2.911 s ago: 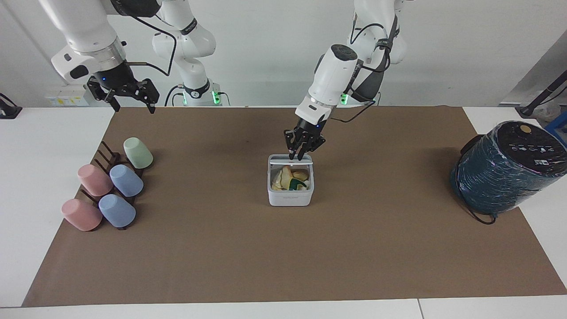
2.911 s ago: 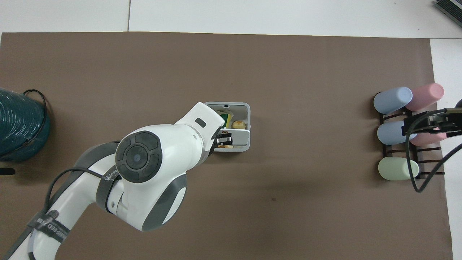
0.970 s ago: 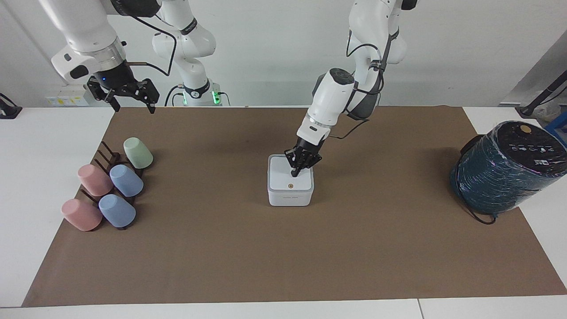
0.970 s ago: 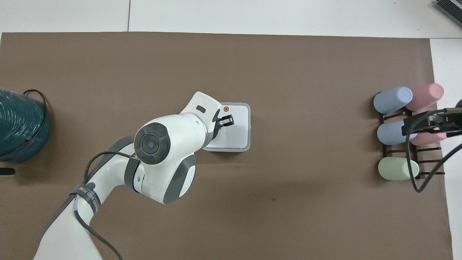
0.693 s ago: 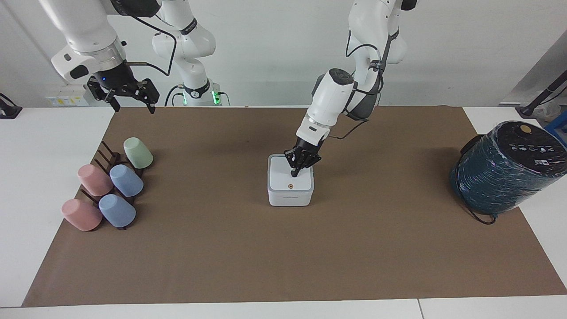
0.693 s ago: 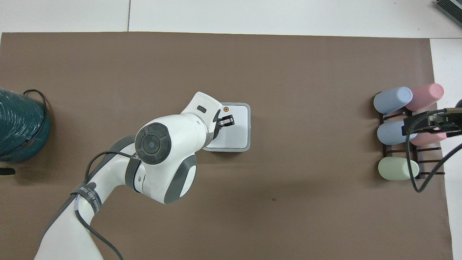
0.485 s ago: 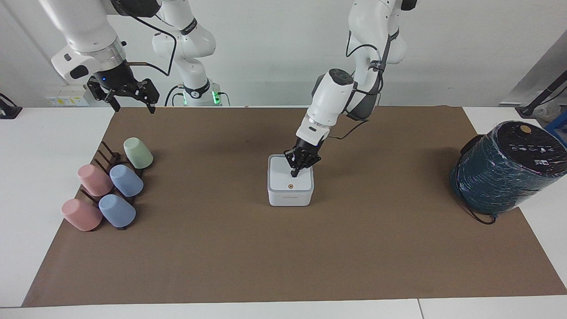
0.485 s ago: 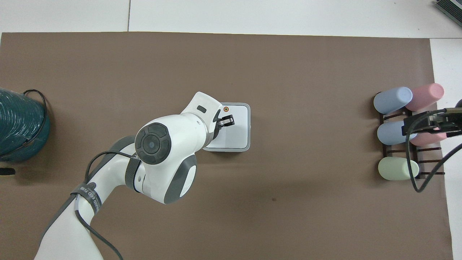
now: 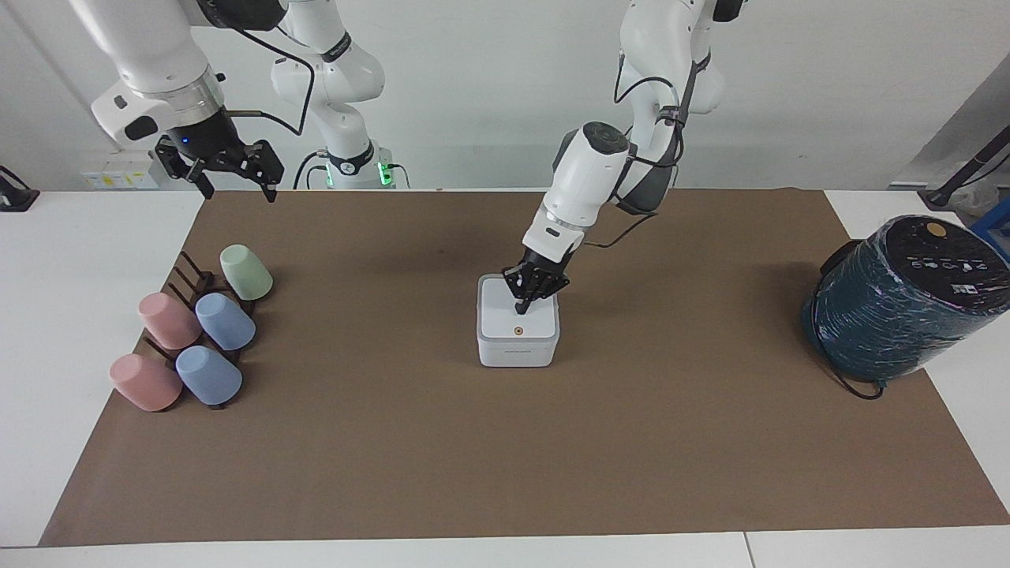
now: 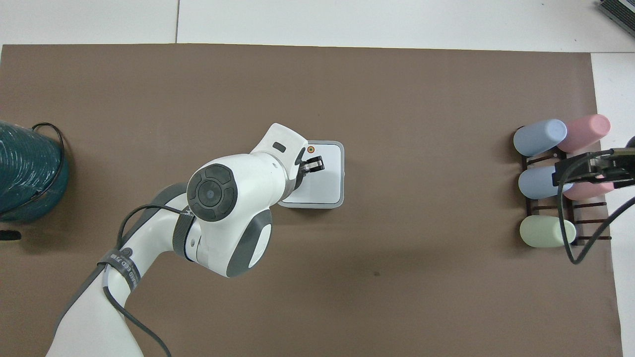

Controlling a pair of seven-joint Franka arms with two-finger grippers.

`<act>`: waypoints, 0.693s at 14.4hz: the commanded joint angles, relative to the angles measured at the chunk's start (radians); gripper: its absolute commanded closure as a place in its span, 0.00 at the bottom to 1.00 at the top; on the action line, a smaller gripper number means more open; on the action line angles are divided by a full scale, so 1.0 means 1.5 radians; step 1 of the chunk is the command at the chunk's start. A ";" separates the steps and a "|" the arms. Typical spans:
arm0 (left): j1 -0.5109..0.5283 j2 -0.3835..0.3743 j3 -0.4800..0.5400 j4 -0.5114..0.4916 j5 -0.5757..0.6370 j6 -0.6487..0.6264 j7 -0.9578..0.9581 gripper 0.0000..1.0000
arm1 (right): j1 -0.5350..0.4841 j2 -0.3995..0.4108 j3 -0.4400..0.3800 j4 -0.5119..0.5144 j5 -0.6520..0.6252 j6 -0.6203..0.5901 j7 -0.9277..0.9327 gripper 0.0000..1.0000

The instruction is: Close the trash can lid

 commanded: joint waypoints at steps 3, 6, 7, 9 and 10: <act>0.060 -0.006 0.003 0.091 0.013 -0.172 0.007 1.00 | -0.002 -0.010 0.000 -0.006 0.001 -0.005 -0.014 0.00; 0.101 -0.006 0.003 0.179 0.070 -0.317 0.014 1.00 | -0.002 -0.010 0.000 -0.006 0.001 -0.005 -0.014 0.00; 0.122 -0.007 0.003 0.200 0.077 -0.357 0.036 1.00 | -0.002 -0.010 0.000 -0.006 0.001 -0.006 -0.014 0.00; 0.172 -0.012 0.004 0.229 0.078 -0.425 0.119 1.00 | -0.002 -0.010 -0.001 -0.006 0.002 -0.006 -0.014 0.00; 0.198 -0.017 0.004 0.238 0.078 -0.456 0.164 1.00 | -0.002 -0.010 0.000 -0.006 0.001 -0.005 -0.014 0.00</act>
